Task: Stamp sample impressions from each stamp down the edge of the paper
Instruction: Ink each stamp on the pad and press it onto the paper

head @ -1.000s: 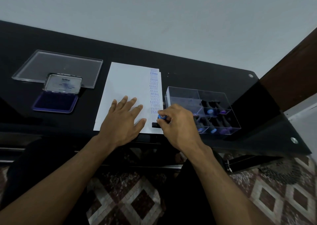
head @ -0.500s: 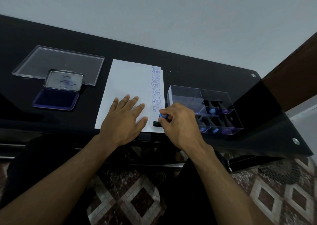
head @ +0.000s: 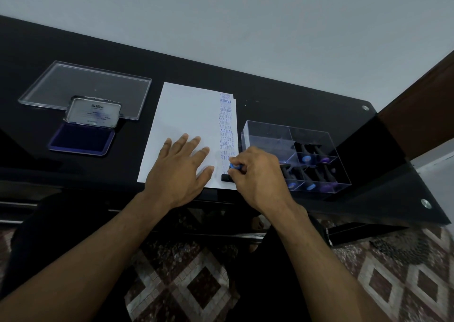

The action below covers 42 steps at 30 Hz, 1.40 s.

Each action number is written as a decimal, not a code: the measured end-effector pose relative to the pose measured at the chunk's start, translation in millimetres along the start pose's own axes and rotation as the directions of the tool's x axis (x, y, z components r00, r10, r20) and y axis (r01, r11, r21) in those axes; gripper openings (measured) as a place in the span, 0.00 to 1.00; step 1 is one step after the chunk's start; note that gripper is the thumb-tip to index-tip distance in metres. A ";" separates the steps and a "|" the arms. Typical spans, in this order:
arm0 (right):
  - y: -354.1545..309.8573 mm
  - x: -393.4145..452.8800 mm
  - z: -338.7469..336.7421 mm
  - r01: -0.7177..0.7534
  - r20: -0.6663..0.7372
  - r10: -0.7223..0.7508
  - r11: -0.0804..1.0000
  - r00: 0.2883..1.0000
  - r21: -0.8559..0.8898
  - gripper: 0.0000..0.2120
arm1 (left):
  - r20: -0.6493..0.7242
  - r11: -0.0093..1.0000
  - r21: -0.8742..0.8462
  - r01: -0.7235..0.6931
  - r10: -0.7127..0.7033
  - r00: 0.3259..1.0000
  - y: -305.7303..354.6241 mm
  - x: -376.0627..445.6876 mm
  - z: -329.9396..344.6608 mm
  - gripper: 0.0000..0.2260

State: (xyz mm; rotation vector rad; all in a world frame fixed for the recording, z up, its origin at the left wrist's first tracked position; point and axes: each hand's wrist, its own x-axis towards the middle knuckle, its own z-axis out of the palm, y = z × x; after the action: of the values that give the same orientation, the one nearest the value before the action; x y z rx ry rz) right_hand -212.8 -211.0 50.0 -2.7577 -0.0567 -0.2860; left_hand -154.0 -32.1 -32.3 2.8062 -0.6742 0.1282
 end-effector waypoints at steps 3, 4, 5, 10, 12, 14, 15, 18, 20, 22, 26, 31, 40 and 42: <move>-1.4 3.5 -5.4 -0.032 0.057 0.032 0.999 0.998 -0.011 0.06 | -0.001 1.000 -0.006 -0.002 0.002 1.000 0.8 0.4 -1.7 0.34; -1.9 4.5 -7.1 -0.039 0.066 0.040 0.999 0.997 -0.011 0.07 | -0.002 1.000 -0.006 -0.002 0.002 1.000 1.1 0.4 -1.7 0.34; -2.0 5.2 -8.1 -0.045 0.068 0.045 0.999 0.997 -0.008 0.07 | -0.003 1.000 -0.004 -0.003 0.003 1.000 0.9 0.2 -1.6 0.34; -3.1 5.4 -9.1 -0.067 0.081 0.066 0.998 0.995 0.012 0.09 | -0.004 1.000 -0.003 -0.001 0.001 1.000 0.4 -0.1 -0.9 0.33; -3.1 5.4 -9.7 -0.080 0.089 0.078 0.997 0.993 0.019 0.09 | -0.005 1.000 -0.003 -0.003 0.003 1.000 0.2 0.0 -1.1 0.33; -2.9 5.3 -9.9 -0.094 0.097 0.091 0.995 0.991 0.032 0.09 | -0.004 1.000 -0.005 -0.004 0.004 1.000 0.3 -0.1 -0.8 0.33; -2.6 5.5 -10.1 -0.100 0.099 0.096 0.994 0.990 0.039 0.09 | -0.006 1.000 -0.004 -0.003 0.003 1.000 0.3 0.0 -0.6 0.33; -2.7 6.3 -10.0 -0.117 0.108 0.111 0.992 0.988 0.054 0.09 | -0.005 1.000 0.003 0.000 0.000 1.000 0.1 0.0 -0.3 0.33; -2.6 7.5 -9.7 -0.132 0.117 0.125 0.990 0.985 0.050 0.09 | -0.006 1.000 0.004 0.000 0.000 1.000 -0.1 0.0 0.0 0.33; -1.9 8.4 -9.4 -0.135 0.120 0.130 0.990 0.984 0.039 0.09 | -0.006 1.000 0.005 -0.001 0.001 1.000 -0.4 0.0 0.6 0.32; -1.2 8.0 -10.1 -0.138 0.132 0.131 0.990 0.983 0.039 0.09 | -0.008 1.000 0.008 0.003 -0.003 1.000 -0.3 0.6 0.6 0.33; -2.3 10.0 -9.1 -0.168 0.137 0.163 0.985 0.977 0.030 0.09 | -0.007 1.000 0.007 0.005 -0.005 1.000 0.3 0.8 0.1 0.34; -3.6 12.3 -10.3 -0.175 0.150 0.169 0.984 0.974 0.030 0.10 | -0.008 1.000 0.005 0.003 -0.003 1.000 -0.1 0.7 0.1 0.34; -3.4 12.1 -10.4 -0.171 0.155 0.165 0.985 0.974 0.024 0.10 | -0.011 1.000 0.006 0.003 -0.002 1.000 -0.5 0.6 0.9 0.33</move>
State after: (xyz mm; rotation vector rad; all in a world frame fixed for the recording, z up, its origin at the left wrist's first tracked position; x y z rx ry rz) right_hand -203.2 -211.6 63.1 -2.7208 0.1304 -0.0285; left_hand -153.3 -32.2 -33.2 2.8104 -0.6690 0.1451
